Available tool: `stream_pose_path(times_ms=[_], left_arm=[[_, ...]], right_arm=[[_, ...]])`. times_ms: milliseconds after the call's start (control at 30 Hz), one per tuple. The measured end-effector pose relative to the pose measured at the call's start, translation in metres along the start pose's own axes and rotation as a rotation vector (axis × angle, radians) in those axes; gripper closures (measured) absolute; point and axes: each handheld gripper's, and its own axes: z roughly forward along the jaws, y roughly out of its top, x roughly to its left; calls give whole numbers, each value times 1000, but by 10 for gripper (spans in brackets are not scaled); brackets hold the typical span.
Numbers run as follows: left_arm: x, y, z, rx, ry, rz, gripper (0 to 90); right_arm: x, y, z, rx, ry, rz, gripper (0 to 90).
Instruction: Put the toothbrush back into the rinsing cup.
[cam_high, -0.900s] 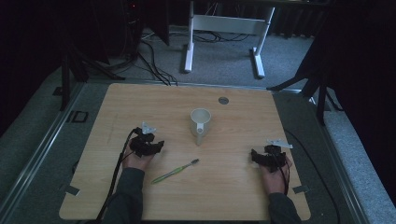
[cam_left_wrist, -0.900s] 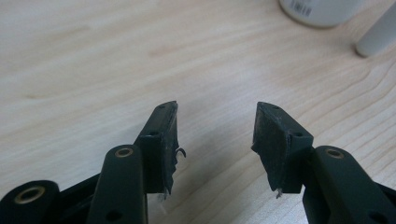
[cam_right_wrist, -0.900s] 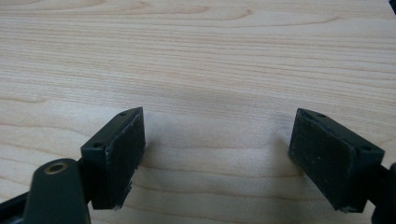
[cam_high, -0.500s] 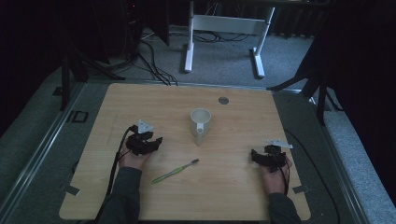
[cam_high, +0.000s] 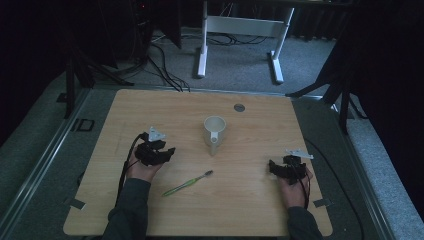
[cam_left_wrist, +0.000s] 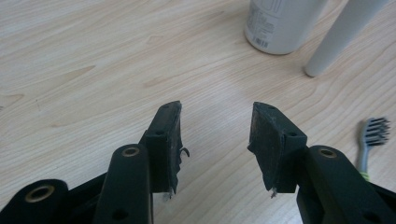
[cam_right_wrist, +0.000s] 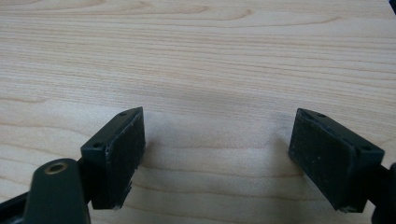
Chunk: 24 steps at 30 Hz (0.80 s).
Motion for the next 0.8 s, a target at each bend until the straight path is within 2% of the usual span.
stream_pose_path(times_ms=[100,800], left_arm=[[-2,3,-3,4,-1,17,542],[-16,14,-12,29,-24,63,552]], right_arm=[[0,0,0,0,0,0,180],[0,0,0,0,0,2,180]])
